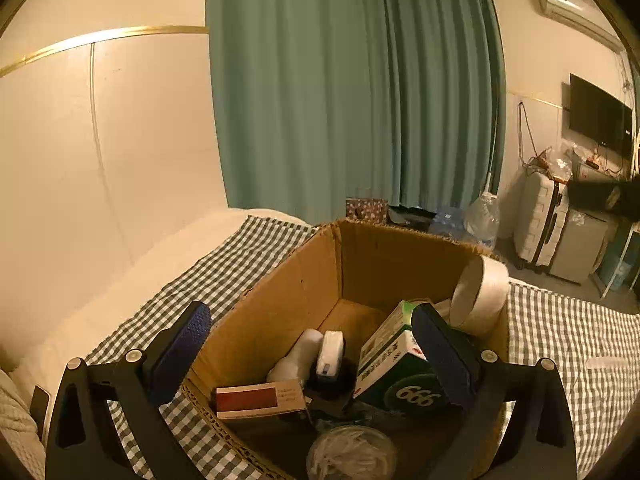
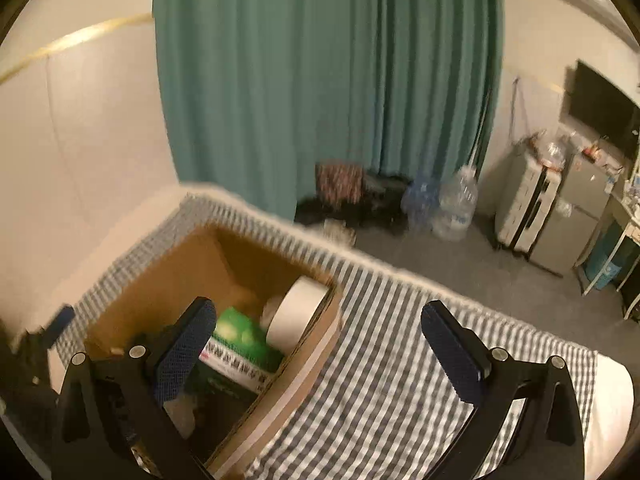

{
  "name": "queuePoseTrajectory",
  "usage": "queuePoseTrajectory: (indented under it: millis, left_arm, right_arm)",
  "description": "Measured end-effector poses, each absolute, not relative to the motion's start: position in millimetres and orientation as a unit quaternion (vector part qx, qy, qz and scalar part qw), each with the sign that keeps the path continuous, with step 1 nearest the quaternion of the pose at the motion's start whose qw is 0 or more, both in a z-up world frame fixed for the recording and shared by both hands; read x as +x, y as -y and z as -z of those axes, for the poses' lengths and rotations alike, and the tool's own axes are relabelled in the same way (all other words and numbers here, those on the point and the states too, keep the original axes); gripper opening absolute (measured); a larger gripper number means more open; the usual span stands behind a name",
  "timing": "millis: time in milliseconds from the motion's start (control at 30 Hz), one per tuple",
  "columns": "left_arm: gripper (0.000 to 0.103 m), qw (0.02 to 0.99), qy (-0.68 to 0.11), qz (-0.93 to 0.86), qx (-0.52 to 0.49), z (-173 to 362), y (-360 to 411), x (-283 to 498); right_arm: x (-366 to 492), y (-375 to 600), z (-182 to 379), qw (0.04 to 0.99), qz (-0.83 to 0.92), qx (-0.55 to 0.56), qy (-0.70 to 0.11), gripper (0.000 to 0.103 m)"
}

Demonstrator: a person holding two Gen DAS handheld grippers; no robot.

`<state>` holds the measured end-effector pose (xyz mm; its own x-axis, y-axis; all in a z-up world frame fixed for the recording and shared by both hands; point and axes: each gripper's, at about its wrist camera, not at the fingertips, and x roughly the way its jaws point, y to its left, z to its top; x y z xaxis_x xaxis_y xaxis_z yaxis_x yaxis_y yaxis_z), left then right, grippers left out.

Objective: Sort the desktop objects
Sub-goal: 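Withdraw both tools from the box back over the bedspread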

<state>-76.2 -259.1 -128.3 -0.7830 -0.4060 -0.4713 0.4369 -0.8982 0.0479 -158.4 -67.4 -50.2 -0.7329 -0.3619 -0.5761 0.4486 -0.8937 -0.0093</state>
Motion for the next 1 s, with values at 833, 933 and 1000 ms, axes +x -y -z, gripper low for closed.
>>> queuePoseTrajectory:
  millis: [833, 933, 1000]
  left_arm:
    - [0.103, -0.019, 0.047, 0.976, 0.210, 100.7, 65.3, -66.0]
    - [0.103, -0.053, 0.048, 0.971, 0.229, 111.8, 49.0, -71.6]
    - [0.103, -0.076, 0.032, 0.966, 0.246, 117.7, 41.6, -75.0]
  right_arm:
    - [-117.1, -204.4, 44.9, 0.075, 0.961, 0.261, 0.043, 0.103]
    - [-118.8, -230.8, 57.7, 0.067, 0.958, 0.273, 0.058, 0.103]
    - [-126.0, -248.4, 68.0, 0.062, 0.955, 0.284, 0.061, 0.103]
